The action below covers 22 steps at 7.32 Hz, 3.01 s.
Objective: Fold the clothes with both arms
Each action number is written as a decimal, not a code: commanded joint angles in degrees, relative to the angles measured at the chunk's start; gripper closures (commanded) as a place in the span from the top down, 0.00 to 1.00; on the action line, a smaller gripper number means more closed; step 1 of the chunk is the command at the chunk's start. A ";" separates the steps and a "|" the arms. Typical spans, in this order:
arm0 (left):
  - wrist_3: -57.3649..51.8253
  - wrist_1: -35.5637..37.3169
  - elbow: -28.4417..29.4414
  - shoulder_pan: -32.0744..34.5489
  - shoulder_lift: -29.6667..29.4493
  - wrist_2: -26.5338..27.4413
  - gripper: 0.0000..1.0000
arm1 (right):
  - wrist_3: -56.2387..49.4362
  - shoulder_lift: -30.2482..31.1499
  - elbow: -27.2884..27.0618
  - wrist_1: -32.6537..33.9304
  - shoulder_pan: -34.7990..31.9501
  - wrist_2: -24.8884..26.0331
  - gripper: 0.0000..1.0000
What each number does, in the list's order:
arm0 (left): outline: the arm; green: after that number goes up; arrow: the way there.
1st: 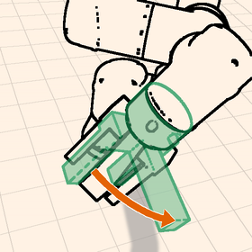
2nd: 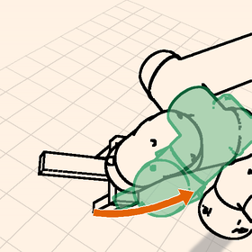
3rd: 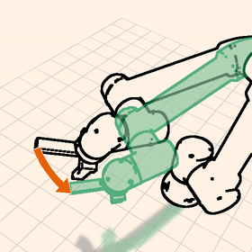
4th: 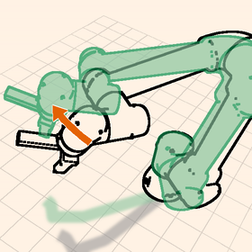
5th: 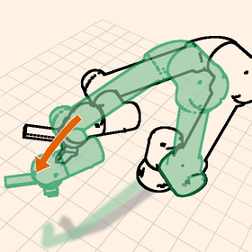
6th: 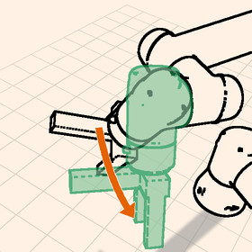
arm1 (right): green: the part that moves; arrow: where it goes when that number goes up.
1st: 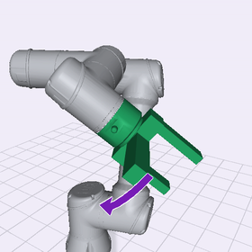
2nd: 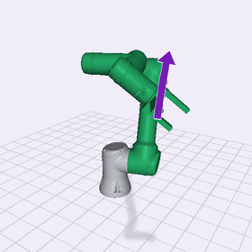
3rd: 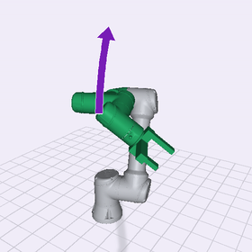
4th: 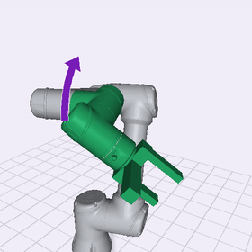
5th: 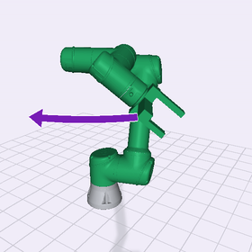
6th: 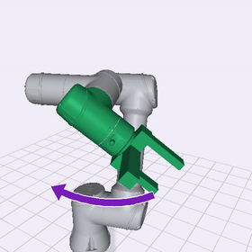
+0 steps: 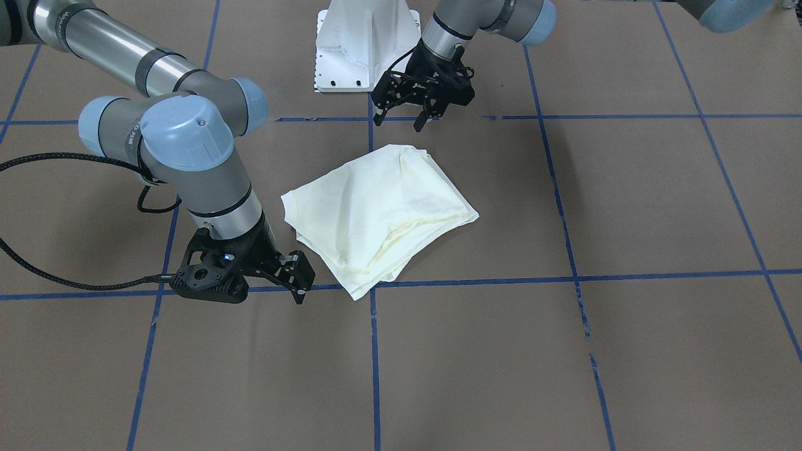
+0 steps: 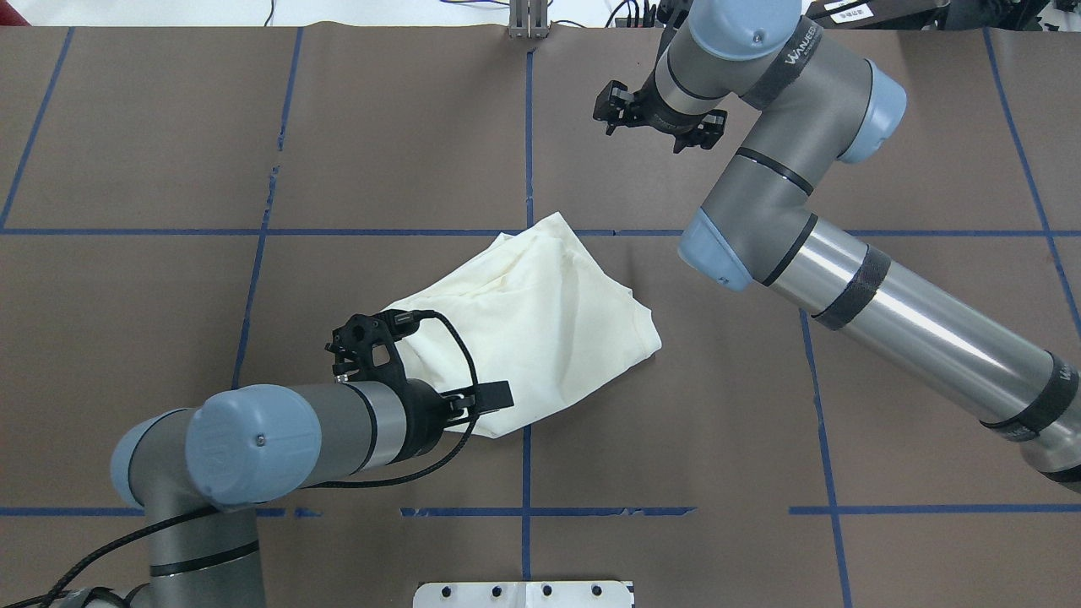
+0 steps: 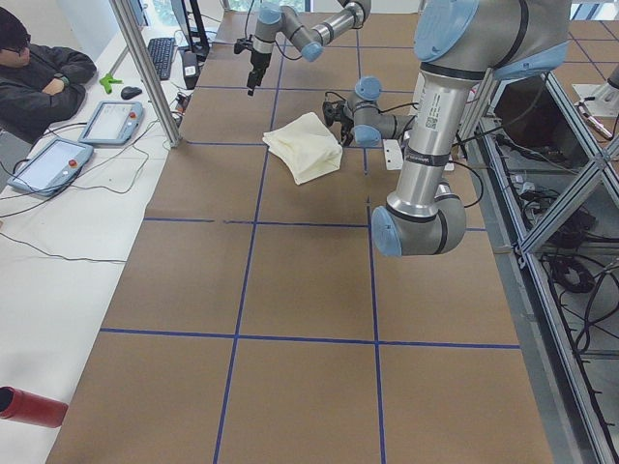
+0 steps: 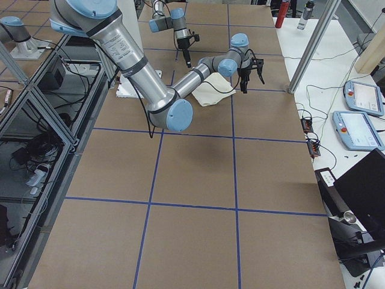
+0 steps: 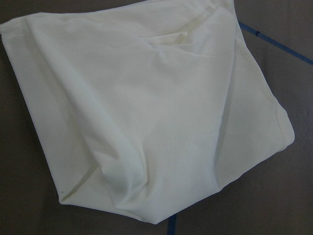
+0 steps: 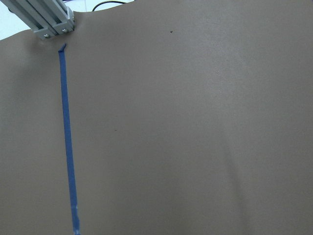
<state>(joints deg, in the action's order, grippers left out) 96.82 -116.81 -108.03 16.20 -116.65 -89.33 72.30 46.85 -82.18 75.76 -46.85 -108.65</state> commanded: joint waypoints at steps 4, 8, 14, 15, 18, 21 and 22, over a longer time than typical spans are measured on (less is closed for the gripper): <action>2.76 -0.18 9.05 0.23 -3.41 2.76 1.00 | 0.03 0.17 -0.09 -0.09 0.00 0.02 1.00; 2.32 -0.18 9.95 0.23 -2.71 2.32 1.00 | 0.03 0.53 -0.26 -0.09 0.00 -0.07 1.00; -21.25 16.65 -6.79 9.07 1.32 -4.15 1.00 | -7.67 5.42 -2.44 0.88 -1.57 -1.12 1.00; -28.45 20.79 -10.23 13.02 3.16 -6.36 1.00 | -13.62 8.58 -4.46 1.58 -4.11 -2.95 1.00; -59.08 26.63 -17.55 32.23 14.29 -19.68 1.00 | -48.00 23.05 -12.03 9.67 -20.67 -15.14 1.00; -94.27 26.63 -16.08 56.76 26.88 -30.88 1.00 | -74.64 38.63 -11.78 9.67 -38.46 -26.77 1.00; -94.97 25.93 -15.98 61.18 31.70 -36.04 1.00 | -74.76 45.46 -12.30 8.19 -39.02 -26.18 1.00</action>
<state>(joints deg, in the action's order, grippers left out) 7.43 -90.37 -124.40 70.27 -90.56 -120.02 0.75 84.58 -94.03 85.12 -83.10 -133.88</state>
